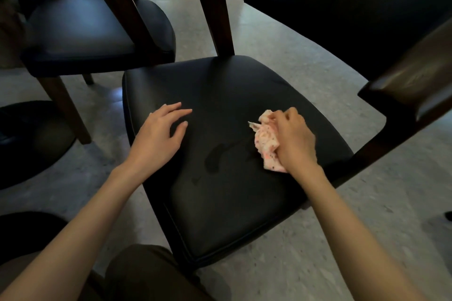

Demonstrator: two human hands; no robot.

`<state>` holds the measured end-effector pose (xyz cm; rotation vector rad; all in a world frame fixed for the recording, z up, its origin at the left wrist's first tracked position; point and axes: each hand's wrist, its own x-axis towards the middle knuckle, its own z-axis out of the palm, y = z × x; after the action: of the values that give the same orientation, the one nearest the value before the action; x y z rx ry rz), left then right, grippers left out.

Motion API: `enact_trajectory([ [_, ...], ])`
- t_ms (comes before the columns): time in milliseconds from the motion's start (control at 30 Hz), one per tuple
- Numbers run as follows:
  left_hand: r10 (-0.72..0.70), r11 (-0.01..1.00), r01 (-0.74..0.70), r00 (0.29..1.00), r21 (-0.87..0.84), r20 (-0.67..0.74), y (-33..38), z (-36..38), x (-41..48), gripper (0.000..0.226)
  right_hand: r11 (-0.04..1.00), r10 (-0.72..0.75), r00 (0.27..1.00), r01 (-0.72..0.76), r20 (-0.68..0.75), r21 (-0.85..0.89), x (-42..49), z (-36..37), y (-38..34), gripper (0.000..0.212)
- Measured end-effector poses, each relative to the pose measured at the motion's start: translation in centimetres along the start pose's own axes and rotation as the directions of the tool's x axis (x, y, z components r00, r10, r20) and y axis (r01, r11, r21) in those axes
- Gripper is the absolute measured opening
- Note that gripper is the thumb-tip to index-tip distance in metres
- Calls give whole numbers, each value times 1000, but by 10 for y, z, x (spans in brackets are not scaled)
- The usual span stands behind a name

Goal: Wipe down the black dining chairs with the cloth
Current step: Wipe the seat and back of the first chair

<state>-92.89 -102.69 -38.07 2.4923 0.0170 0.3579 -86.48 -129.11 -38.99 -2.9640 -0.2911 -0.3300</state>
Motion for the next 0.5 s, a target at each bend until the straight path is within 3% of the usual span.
enact_trajectory([
  [100, 5, 1000, -5, 1000, 11, -11, 2, -1, 0, 36, 984, 13, 994, -32, 112, 176, -16, 3, -10, 50],
  [167, 5, 1000, -5, 1000, 20, -26, 2, -2, 0, 36, 982, 27, 991, -51, 130, 182, -23, 7, -10, 62],
  [300, 4, 999, -3, 1000, 39, -16, -2, -1, -1, 35, 996, 10, 1000, -11, 14, 87, -13, 12, -8, 44],
  [400, -4, 999, 5, 1000, 43, -11, -4, -2, -3, 35, 976, 106, 994, -103, -3, 194, -12, 7, -28, 32],
  [433, 1, 999, 0, 1000, 44, -13, -4, -2, -2, 35, 965, 89, 996, -84, -8, 247, -15, 5, -42, 29],
  [500, 16, 999, -15, 999, 44, -30, -5, -3, 1, 34, 948, -101, 995, 104, -27, 302, -30, 5, -78, 25],
])
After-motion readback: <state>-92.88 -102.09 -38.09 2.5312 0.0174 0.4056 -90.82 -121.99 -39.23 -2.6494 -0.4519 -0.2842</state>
